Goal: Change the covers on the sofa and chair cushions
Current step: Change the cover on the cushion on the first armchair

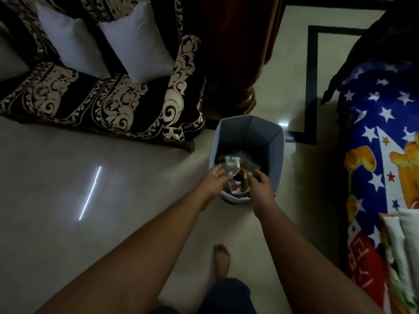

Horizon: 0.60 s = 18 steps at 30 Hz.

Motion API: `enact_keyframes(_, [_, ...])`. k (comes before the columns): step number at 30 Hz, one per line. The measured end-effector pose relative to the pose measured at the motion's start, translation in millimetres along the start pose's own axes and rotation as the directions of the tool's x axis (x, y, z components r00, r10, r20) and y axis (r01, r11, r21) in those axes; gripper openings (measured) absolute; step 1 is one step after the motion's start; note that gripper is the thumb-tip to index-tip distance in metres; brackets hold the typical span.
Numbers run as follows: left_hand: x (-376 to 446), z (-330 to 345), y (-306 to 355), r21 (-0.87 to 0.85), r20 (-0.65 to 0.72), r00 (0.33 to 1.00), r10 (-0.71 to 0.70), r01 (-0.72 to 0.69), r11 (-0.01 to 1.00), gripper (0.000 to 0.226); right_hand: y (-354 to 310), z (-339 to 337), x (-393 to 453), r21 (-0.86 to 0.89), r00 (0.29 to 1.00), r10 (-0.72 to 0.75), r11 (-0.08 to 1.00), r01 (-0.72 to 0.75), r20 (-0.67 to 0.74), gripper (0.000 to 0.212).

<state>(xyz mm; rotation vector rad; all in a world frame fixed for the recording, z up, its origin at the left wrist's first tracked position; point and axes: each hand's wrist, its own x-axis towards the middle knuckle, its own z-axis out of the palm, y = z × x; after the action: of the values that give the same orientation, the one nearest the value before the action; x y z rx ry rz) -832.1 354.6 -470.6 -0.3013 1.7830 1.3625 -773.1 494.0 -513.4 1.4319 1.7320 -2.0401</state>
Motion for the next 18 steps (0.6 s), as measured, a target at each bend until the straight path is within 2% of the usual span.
enact_keyframes(4, [-38.5,-50.9,-9.4,-0.054,-0.082,0.995,0.051,-0.055,0.997,0.075,-5.8,37.7,-37.2,-0.051,0.996,-0.046,0.997,0.050,0.077,0.043])
enact_keyframes(9, [-112.2,-147.8,-30.6,-0.156,-0.236,0.963,0.133,-0.172,0.973,0.075,-18.4,110.7,-113.3,-0.119,0.967,-0.117,0.982,0.147,0.228,0.048])
enact_keyframes(14, [-218.0,-265.9,-69.6,-0.222,-0.457,0.865,0.206,-0.335,0.915,0.068,-19.2,228.3,-209.4,-0.160,0.861,-0.231,0.929,0.334,0.454,0.049])
enact_keyframes(18, [-312.4,-371.4,-127.9,-0.244,-0.623,0.751,0.218,-0.452,0.858,0.066,-2.9,338.2,-309.5,-0.180,0.727,-0.299,0.847,0.501,0.618,0.048])
